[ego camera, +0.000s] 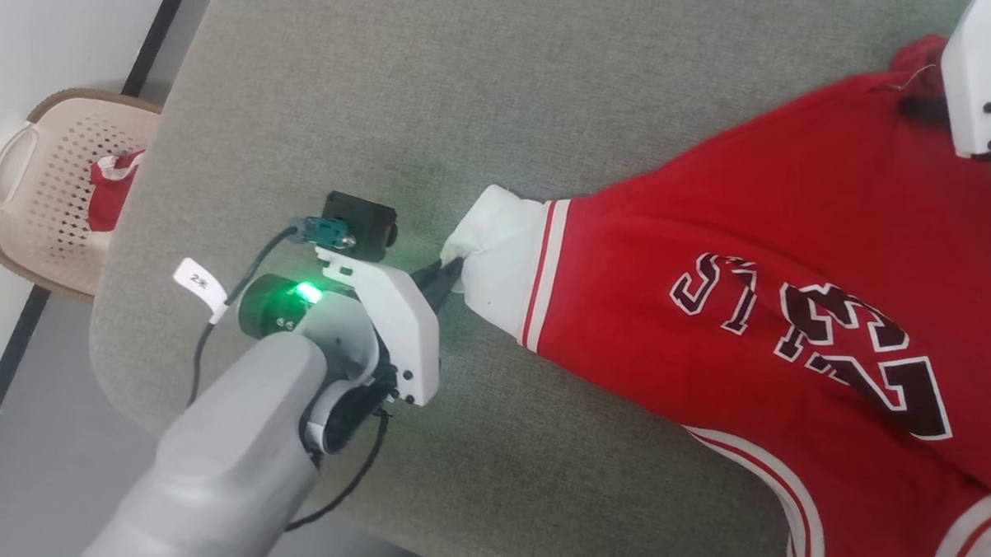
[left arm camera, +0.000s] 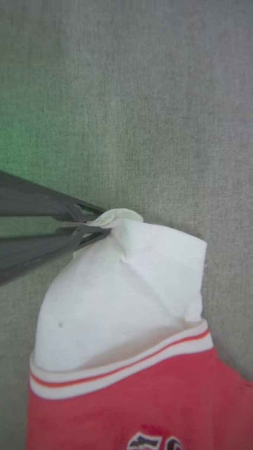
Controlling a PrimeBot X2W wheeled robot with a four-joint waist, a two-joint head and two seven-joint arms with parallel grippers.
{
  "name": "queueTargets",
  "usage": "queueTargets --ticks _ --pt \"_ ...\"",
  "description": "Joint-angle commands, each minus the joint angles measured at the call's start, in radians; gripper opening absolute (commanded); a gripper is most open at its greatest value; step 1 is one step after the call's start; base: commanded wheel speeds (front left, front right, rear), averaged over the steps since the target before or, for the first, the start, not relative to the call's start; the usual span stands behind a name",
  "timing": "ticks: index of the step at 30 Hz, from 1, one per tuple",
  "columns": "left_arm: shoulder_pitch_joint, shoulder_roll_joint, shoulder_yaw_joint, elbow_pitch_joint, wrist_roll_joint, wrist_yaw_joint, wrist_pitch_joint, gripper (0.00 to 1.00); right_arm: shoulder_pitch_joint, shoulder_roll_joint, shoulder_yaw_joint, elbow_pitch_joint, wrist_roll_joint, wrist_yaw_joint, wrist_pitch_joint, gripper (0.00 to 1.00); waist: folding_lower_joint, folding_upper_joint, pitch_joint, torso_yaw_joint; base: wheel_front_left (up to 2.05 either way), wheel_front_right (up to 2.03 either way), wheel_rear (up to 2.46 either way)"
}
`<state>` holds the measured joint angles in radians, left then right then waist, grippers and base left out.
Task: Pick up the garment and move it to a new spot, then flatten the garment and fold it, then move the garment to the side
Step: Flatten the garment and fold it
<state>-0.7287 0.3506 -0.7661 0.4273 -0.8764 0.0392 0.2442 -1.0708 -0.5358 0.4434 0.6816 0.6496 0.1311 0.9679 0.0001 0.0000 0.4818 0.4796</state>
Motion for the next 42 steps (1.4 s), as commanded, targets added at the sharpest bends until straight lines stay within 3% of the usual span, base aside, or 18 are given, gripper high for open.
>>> queueTargets --ticks 1,12,22,28,42 --pt "-0.015 0.009 0.003 0.02 -0.004 -0.004 -0.002 0.0 0.105 0.012 0.048 0.07 0.011 -0.001 0.023 0.0 -0.0001 0.0 -0.006 -0.01 0.0 0.0 0.0" --pt "-0.107 0.1 0.03 0.035 0.01 -0.003 0.056 0.0 -0.004 -0.009 0.101 -0.048 0.095 -0.001 -0.131 0.0 -0.0001 0.0 -0.093 -0.125 0.0 0.0 0.0" --pt "-0.272 0.227 0.043 0.003 0.055 0.001 0.197 0.0 -0.002 -0.062 0.135 -0.171 0.161 -0.001 -0.215 0.0 -0.0001 0.0 -0.217 -0.276 0.0 0.0 0.0" --pt "-0.364 0.275 0.051 -0.004 0.058 -0.008 0.271 0.0 -0.011 -0.092 0.12 -0.244 0.158 -0.001 -0.239 0.0 -0.0001 0.0 -0.277 -0.356 0.0 0.0 0.0" --pt "-0.535 0.295 0.057 0.054 0.077 -0.049 0.339 0.0 -0.02 -0.071 0.022 -0.368 0.118 -0.001 -0.199 0.0 -0.0001 0.0 -0.362 -0.449 0.0 0.0 0.0"
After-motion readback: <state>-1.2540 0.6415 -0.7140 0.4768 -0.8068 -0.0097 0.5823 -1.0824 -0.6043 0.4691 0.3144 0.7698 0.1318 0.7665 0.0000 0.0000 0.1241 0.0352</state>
